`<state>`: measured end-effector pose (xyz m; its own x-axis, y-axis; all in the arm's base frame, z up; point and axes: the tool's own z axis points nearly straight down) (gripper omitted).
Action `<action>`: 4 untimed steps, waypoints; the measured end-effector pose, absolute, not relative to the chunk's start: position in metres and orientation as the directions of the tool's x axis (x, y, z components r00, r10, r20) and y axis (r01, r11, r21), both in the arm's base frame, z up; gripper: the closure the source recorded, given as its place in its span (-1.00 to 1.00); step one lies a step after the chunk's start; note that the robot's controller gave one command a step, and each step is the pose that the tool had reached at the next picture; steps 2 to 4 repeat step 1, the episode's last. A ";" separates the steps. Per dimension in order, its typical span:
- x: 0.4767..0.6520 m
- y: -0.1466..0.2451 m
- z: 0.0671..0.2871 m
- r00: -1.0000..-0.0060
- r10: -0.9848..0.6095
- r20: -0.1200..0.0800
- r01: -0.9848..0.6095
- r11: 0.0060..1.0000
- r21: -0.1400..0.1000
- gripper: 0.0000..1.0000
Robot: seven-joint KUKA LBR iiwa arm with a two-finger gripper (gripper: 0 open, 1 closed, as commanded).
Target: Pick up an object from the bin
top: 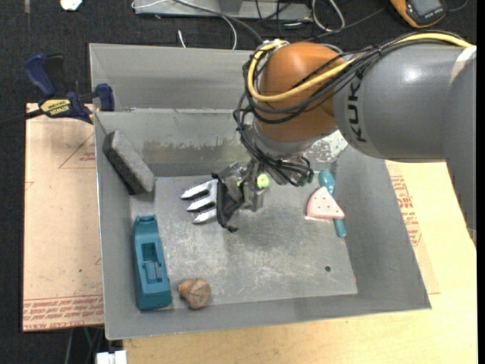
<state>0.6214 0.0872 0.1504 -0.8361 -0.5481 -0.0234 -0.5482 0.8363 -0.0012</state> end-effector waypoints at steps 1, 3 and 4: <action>0.621 0.088 0.164 -0.836 -0.549 -0.023 -0.549 0.836 0.001 1.00; 0.621 0.088 0.164 -0.836 -0.549 -0.023 -0.549 0.836 0.001 1.00; 0.621 0.088 0.164 -0.836 -0.549 -0.023 -0.549 0.836 0.001 1.00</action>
Offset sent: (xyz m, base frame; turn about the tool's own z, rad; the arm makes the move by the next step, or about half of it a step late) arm -0.0004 0.0003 0.0318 -0.0013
